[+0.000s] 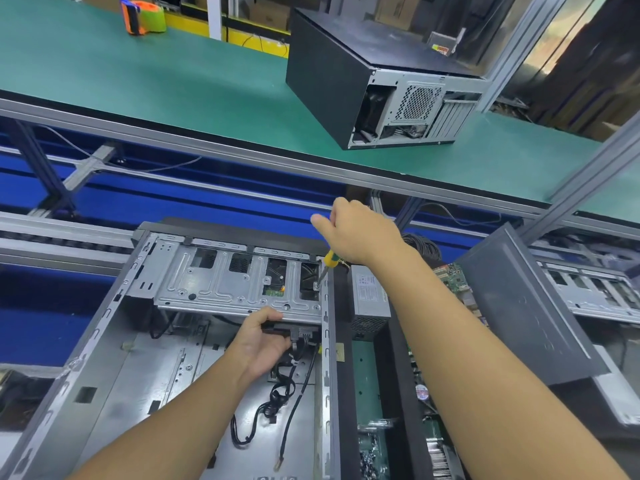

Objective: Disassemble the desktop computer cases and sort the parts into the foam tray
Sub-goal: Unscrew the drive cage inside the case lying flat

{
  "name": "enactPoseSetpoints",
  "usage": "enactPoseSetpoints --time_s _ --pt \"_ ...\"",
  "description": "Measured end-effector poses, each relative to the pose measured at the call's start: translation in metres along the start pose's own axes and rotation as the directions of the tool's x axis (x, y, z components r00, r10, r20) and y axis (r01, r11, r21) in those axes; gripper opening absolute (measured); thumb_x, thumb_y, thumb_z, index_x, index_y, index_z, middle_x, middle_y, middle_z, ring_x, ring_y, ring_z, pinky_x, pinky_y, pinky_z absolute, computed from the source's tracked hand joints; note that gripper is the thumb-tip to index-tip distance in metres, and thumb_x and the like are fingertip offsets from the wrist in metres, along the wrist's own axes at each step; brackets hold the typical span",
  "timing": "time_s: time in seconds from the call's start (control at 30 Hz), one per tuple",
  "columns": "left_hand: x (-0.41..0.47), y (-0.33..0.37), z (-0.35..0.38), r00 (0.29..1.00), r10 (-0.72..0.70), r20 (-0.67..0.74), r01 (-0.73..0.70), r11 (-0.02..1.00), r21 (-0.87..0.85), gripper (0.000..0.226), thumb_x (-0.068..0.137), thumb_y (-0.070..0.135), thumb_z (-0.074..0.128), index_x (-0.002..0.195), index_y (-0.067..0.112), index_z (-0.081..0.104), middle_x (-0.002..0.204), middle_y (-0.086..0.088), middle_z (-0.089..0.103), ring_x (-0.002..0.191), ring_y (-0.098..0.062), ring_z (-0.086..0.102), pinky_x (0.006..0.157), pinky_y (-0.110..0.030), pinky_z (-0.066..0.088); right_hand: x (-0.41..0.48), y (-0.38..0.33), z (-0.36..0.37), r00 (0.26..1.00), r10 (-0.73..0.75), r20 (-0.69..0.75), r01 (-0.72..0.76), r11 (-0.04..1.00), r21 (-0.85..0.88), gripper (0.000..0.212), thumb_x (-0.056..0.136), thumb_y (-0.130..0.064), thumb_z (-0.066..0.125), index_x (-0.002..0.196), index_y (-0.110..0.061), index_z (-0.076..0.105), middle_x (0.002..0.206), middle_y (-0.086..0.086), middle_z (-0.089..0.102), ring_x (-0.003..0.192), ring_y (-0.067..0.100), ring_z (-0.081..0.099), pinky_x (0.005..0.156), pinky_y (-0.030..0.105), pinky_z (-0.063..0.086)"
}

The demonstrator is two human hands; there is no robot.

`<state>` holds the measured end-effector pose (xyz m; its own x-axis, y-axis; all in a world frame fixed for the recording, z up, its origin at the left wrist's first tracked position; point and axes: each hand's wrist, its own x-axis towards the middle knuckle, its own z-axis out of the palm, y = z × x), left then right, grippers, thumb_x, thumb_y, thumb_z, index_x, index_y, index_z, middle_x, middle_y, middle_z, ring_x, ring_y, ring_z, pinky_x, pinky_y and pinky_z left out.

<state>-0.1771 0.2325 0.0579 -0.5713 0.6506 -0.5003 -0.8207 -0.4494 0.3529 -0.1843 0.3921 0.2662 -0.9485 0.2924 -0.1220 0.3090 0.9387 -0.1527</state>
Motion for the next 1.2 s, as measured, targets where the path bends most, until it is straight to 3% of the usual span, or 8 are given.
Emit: enactPoseSetpoints --time_s 0.1,0.2,0.33,0.47,0.63,0.87,1.0,1.2 --pt "-0.001 0.001 0.001 1.0 0.004 -0.001 -0.004 1.0 0.018 0.018 0.076 0.003 0.054 0.092 0.0 0.061 0.095 -0.024 0.071 0.078 -0.037 0.072 0.063 -0.041 0.06 0.0 0.0 0.005 0.993 -0.068 -0.097 0.059 0.995 -0.086 0.025 0.108 -0.033 0.036 0.109 -0.01 0.047 0.095 0.006 0.054 0.085 0.034 0.058 0.068 0.041 0.043" --pt "0.0 0.001 0.001 1.0 0.009 -0.012 -0.008 0.999 0.034 0.023 0.074 0.003 0.055 0.097 0.002 0.058 0.097 -0.023 0.071 0.081 -0.037 0.072 0.073 -0.044 0.057 0.001 -0.001 0.0 0.997 -0.074 0.03 0.071 0.993 0.096 0.01 0.096 -0.017 0.05 0.106 -0.018 0.049 0.107 0.003 0.047 0.092 0.03 0.054 0.075 0.042 0.049" --pt "0.002 0.001 0.001 0.999 0.031 -0.024 -0.03 0.998 0.058 0.018 0.073 0.002 0.054 0.09 0.002 0.06 0.094 -0.022 0.072 0.079 -0.036 0.072 0.08 -0.047 0.053 0.0 -0.002 -0.001 0.994 -0.042 0.104 0.024 0.986 0.167 0.018 0.091 -0.025 0.057 0.106 -0.019 0.049 0.111 0.002 0.043 0.089 0.026 0.054 0.077 0.045 0.053" --pt "0.003 0.0 0.0 0.999 0.043 -0.024 -0.041 0.998 0.054 0.022 0.073 0.002 0.055 0.095 0.002 0.06 0.096 -0.022 0.071 0.082 -0.037 0.07 0.09 -0.049 0.049 0.002 -0.003 0.005 0.997 0.017 -0.079 -0.026 0.994 -0.109 0.044 0.103 -0.055 0.036 0.108 -0.013 0.05 0.098 0.003 0.054 0.084 0.03 0.054 0.067 0.038 0.039" --pt "0.005 0.002 -0.004 1.0 0.018 -0.008 -0.017 0.998 0.059 0.025 0.074 0.002 0.057 0.099 0.002 0.059 0.099 -0.023 0.071 0.083 -0.037 0.072 0.091 -0.048 0.049 0.005 0.003 0.005 0.997 -0.069 -0.022 0.072 0.99 0.125 0.007 0.097 -0.018 0.051 0.103 -0.016 0.053 0.099 -0.001 0.051 0.089 0.027 0.054 0.069 0.036 0.041" --pt "0.007 -0.001 -0.01 0.997 0.003 0.082 -0.002 1.0 -0.018 0.026 0.077 0.005 0.057 0.103 0.002 0.06 0.107 -0.024 0.067 0.093 -0.04 0.067 0.094 -0.048 0.046 0.007 0.002 0.006 0.998 -0.064 0.024 0.058 0.981 0.184 0.011 0.089 -0.02 0.058 0.099 -0.021 0.053 0.092 -0.01 0.044 0.091 0.023 0.049 0.06 0.03 0.035" --pt "0.006 0.0 -0.013 0.987 -0.015 0.161 0.026 0.997 -0.068 0.031 0.084 0.013 0.048 0.101 -0.001 0.07 0.113 -0.026 0.067 0.1 -0.04 0.066 0.087 -0.047 0.055 0.009 0.005 0.004 0.998 -0.059 0.014 0.055 0.982 0.182 0.012 0.09 -0.021 0.058 0.101 -0.02 0.054 0.092 -0.009 0.045 0.081 0.019 0.049 0.058 0.031 0.036" --pt "0.014 -0.003 -0.018 0.987 0.002 0.158 0.007 0.998 -0.056 0.037 0.081 0.009 0.042 0.107 -0.004 0.065 0.114 -0.026 0.065 0.104 -0.041 0.064 0.103 -0.053 0.043 0.01 0.007 0.005 0.999 -0.04 0.023 0.035 0.981 0.19 0.013 0.09 -0.021 0.059 0.101 -0.02 0.053 0.094 -0.008 0.044 0.079 0.017 0.049 0.061 0.032 0.041"
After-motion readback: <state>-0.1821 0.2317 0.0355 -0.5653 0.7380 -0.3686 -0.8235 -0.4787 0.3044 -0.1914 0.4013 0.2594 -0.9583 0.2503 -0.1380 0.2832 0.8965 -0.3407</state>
